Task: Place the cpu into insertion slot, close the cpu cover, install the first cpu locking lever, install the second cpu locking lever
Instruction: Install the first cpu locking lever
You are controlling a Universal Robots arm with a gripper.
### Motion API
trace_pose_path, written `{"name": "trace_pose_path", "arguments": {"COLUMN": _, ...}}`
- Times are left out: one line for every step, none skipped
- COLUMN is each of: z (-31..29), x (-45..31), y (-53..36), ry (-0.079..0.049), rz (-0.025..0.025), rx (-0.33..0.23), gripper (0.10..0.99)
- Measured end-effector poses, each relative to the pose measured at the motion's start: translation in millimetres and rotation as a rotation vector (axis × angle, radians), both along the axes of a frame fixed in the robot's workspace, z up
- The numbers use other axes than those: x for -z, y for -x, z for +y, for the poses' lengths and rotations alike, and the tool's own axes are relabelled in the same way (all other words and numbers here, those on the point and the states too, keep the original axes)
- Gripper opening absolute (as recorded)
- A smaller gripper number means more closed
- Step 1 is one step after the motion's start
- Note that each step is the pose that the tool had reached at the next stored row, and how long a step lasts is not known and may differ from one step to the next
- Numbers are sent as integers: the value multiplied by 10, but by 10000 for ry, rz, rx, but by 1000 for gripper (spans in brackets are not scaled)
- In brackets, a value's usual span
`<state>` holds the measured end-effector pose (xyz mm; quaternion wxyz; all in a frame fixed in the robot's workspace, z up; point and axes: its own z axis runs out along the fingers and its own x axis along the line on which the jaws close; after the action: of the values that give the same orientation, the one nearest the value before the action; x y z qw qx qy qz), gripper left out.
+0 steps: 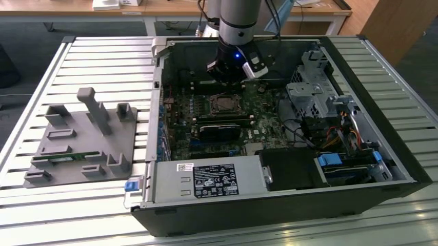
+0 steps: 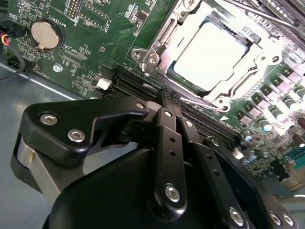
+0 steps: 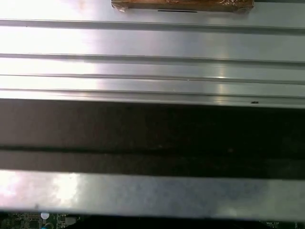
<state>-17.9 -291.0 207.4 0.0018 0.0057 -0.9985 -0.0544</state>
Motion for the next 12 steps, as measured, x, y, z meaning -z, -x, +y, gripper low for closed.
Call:
{"name": "trace_pose_path", "arguments": {"z": 1, "x": 11, "y": -4, "ry": 0, "rz": 7, "rx": 0, "gripper": 106}}
{"name": "trace_pose_path", "arguments": {"z": 1, "x": 25, "y": -7, "ry": 2, "rz": 14, "rx": 0, "gripper": 106}}
{"name": "trace_pose_path", "arguments": {"z": 2, "x": 40, "y": -8, "ry": 1, "rz": 18, "rx": 0, "gripper": 106}}
{"name": "trace_pose_path", "arguments": {"z": 2, "x": 53, "y": -11, "ry": 0, "rz": 22, "rx": 0, "gripper": 106}}
{"name": "trace_pose_path", "arguments": {"z": 2, "x": 63, "y": -13, "ry": 0, "rz": 27, "rx": 0, "gripper": 106}}
{"name": "trace_pose_path", "arguments": {"z": 2, "x": 71, "y": -16, "ry": 0, "rz": 29, "rx": 0, "gripper": 106}}
{"name": "trace_pose_path", "arguments": {"z": 3, "x": 79, "y": -18, "ry": 0, "rz": 31, "rx": 0, "gripper": 106}}
{"name": "trace_pose_path", "arguments": {"z": 3, "x": 84, "y": -20, "ry": 0, "rz": 33, "rx": 0, "gripper": 106}}
{"name": "trace_pose_path", "arguments": {"z": 3, "x": 88, "y": -21, "ry": 0, "rz": 34, "rx": 1, "gripper": 106}}
{"name": "trace_pose_path", "arguments": {"z": 3, "x": 88, "y": -21, "ry": 2, "rz": 35, "rx": 1, "gripper": 106}}
{"name": "trace_pose_path", "arguments": {"z": 3, "x": 88, "y": -21, "ry": 1, "rz": 35, "rx": 1, "gripper": 106}}
{"name": "trace_pose_path", "arguments": {"z": 4, "x": 89, "y": -22, "ry": 1, "rz": 34, "rx": 1, "gripper": 106}}
